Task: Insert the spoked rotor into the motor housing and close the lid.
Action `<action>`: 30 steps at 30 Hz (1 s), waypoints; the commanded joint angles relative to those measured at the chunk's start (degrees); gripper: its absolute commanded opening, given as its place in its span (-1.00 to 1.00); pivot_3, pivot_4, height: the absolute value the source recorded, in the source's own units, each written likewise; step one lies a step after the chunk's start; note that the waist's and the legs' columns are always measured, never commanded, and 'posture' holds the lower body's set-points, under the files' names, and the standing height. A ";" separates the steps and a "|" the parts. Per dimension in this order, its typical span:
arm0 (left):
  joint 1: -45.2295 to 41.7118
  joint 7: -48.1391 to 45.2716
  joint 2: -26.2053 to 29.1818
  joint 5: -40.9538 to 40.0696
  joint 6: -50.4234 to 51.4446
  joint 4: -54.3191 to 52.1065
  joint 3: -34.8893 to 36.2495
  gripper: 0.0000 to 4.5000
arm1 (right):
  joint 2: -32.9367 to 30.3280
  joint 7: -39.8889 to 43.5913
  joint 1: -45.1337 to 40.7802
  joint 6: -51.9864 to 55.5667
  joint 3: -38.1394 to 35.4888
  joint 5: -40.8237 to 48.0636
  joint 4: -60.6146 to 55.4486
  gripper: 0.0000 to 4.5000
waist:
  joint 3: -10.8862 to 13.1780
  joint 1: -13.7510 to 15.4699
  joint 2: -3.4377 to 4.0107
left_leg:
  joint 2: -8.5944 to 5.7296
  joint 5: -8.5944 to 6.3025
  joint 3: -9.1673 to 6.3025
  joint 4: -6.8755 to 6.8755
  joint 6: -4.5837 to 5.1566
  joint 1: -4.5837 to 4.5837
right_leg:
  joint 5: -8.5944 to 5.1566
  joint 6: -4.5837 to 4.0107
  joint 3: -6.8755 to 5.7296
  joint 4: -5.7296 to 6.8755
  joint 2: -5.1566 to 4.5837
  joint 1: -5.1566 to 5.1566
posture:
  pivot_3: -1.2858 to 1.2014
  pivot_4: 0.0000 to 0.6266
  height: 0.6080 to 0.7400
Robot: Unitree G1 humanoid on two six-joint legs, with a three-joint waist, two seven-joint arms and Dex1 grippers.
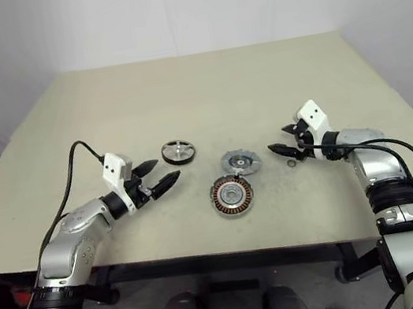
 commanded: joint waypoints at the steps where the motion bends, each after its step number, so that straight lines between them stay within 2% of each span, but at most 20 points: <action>1: -0.45 -0.27 0.32 -0.49 -0.85 -1.19 1.04 0.98 | -0.84 1.10 -1.01 -1.81 -0.37 0.26 -1.34 0.70 | 0.00 -0.02 0.00 | 0.01 0.00 -0.02 0.00 0.00 -0.01 | 0.00 -0.01 -0.03 0.00 -0.01 0.01 | 0.03 -1.00 1.00; 8: -0.60 -0.80 0.83 -0.70 -0.67 -1.20 1.19 0.98 | -3.91 7.41 1.81 -1.88 1.50 0.30 -9.43 0.70 | 0.01 -0.10 -0.01 | -0.25 -0.05 -0.04 0.00 0.14 -0.02 | -0.02 0.01 -0.25 -0.04 -0.61 0.12 | 0.03 -1.00 1.00; 12: -0.59 -1.19 1.18 -0.52 -0.73 -0.71 1.11 0.98 | -10.86 15.36 8.50 -2.77 6.88 -1.16 -26.37 0.70 | 0.01 0.66 -0.01 | -0.29 -0.16 -0.09 0.05 0.37 -0.05 | -0.07 0.11 -0.30 -0.08 -0.68 0.20 | 0.03 -1.00 1.00; 15: -0.76 -1.15 0.98 -0.29 -0.88 -0.28 0.84 0.98 | -12.57 16.82 9.35 -2.45 8.35 -0.63 -32.50 0.70 | 0.01 0.46 -0.01 | -0.26 -0.27 -0.11 0.06 0.55 -0.01 | -0.09 0.14 -0.29 -0.06 -0.66 0.20 | 0.03 -1.00 1.00; 18: -0.92 -0.80 0.51 -0.10 -0.84 -0.06 0.56 0.98 | -13.70 17.49 6.63 -4.88 9.92 -2.85 -33.70 0.70 | 0.01 0.48 -0.01 | -0.26 -0.25 -0.12 0.07 0.53 0.05 | -0.09 0.15 -0.30 -0.03 -0.69 0.23 | 0.03 -1.00 1.00; 22: -0.66 -0.66 0.59 0.38 -0.68 0.51 0.42 0.98 | -16.38 20.26 3.43 -14.56 14.69 -9.01 -34.03 0.70 | 0.00 0.55 -0.04 | -0.35 -0.24 -0.11 0.11 0.52 0.05 | -0.07 0.18 -0.33 -0.03 -0.85 0.26 | 0.03 -1.00 1.00; 30: -1.21 0.37 0.56 1.56 -1.32 2.31 1.20 0.98 | -17.33 26.79 -0.93 -33.21 24.27 -17.00 -29.81 0.70 | -0.03 0.48 -0.10 | -0.32 -0.31 -0.13 0.15 0.65 -0.05 | -0.07 0.18 -0.41 -0.03 -0.85 0.22 | 0.03 -1.00 1.00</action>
